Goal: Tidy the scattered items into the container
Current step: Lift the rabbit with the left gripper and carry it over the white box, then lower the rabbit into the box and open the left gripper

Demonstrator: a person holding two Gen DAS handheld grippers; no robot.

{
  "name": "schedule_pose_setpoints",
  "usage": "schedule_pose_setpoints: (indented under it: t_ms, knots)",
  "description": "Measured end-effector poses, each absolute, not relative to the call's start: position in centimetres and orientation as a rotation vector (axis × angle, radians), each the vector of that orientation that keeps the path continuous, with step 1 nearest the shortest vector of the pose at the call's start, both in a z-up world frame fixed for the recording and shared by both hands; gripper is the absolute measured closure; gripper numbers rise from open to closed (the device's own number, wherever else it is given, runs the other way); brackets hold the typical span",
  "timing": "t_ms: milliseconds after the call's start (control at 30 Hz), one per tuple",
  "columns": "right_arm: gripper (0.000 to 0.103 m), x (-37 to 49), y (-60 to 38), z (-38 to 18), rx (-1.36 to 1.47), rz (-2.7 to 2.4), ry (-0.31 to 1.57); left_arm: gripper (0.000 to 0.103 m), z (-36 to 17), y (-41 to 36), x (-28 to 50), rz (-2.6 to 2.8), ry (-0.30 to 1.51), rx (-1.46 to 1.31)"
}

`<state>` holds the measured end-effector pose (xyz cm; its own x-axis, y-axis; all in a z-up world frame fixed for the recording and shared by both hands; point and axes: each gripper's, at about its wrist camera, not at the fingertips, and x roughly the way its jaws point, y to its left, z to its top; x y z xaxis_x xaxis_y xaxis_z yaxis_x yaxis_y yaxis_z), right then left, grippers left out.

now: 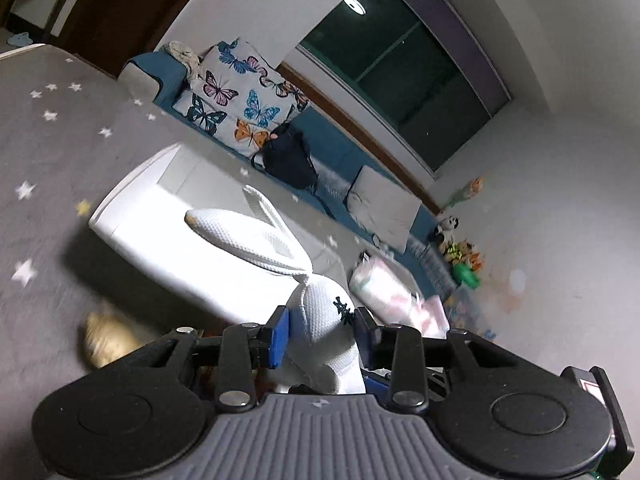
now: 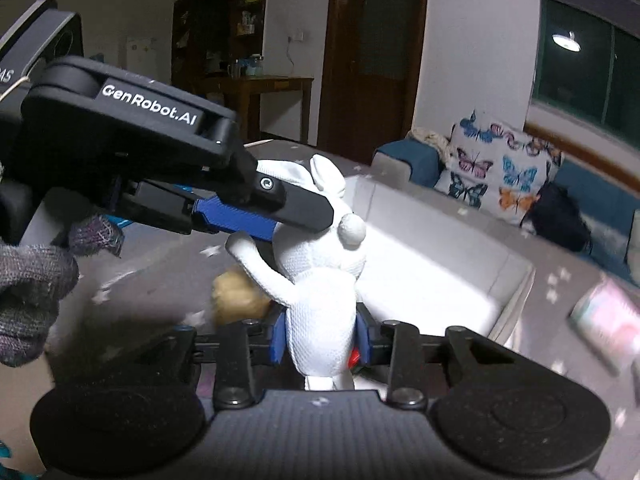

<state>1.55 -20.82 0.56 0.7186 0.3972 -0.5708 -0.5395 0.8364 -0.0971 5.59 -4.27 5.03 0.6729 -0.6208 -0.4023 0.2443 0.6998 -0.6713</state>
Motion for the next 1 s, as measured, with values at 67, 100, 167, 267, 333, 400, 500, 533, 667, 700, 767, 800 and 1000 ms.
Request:
schedule_pose_setpoints:
  t_ms: [67, 100, 167, 267, 333, 400, 500, 533, 667, 700, 767, 800, 1000]
  knots:
    - [0.07, 3.5, -20.9, 1.2, -0.297, 0.519, 0.563, 0.065, 5.4, -4.6, 7.4, -0.521, 0.652, -0.635]
    - [0.07, 4.4, -20.8, 1.6, -0.315, 0.519, 0.561, 0.065, 5.5, -4.8, 8.4, -0.519, 0.646, -0.646]
    - [0.07, 6.5, -20.6, 2.0, -0.354, 0.516, 0.556, 0.065, 5.6, -5.0, 10.4, -0.517, 0.632, -0.666]
    - [0.07, 9.6, -20.2, 2.0, -0.391, 0.518, 0.571, 0.065, 5.1, -5.4, 13.1, -0.502, 0.629, -0.678]
    - [0.07, 11.6, -19.9, 1.2, -0.408, 0.521, 0.596, 0.065, 4.1, -5.7, 15.0, -0.483, 0.65, -0.686]
    - [0.07, 13.4, -19.6, -0.3, -0.417, 0.53, 0.636, 0.065, 2.7, -6.0, 16.5, -0.461, 0.683, -0.698]
    - [0.07, 15.6, -19.2, -2.6, -0.448, 0.532, 0.692, 0.065, 0.6, -6.1, 18.6, -0.439, 0.733, -0.722]
    - [0.07, 16.3, -19.1, -3.3, -0.458, 0.53, 0.707, 0.065, -0.1, -6.1, 19.2, -0.432, 0.749, -0.733]
    - [0.07, 18.2, -18.7, -5.4, -0.492, 0.542, 0.768, 0.065, -2.0, -6.1, 20.5, -0.408, 0.787, -0.753]
    - [0.07, 18.6, -18.6, -5.7, -0.504, 0.541, 0.779, 0.065, -2.3, -6.1, 20.8, -0.402, 0.795, -0.754]
    - [0.068, 19.2, -18.3, -6.1, -0.522, 0.533, 0.792, 0.065, -2.7, -6.1, 21.1, -0.388, 0.807, -0.754]
    - [0.064, 19.4, -18.3, -6.3, -0.521, 0.528, 0.797, 0.065, -2.9, -6.0, 21.2, -0.383, 0.811, -0.752]
    - [0.034, 19.5, -19.4, -6.1, -0.469, 0.496, 0.77, 0.065, -2.6, -6.2, 20.6, -0.371, 0.817, -0.685]
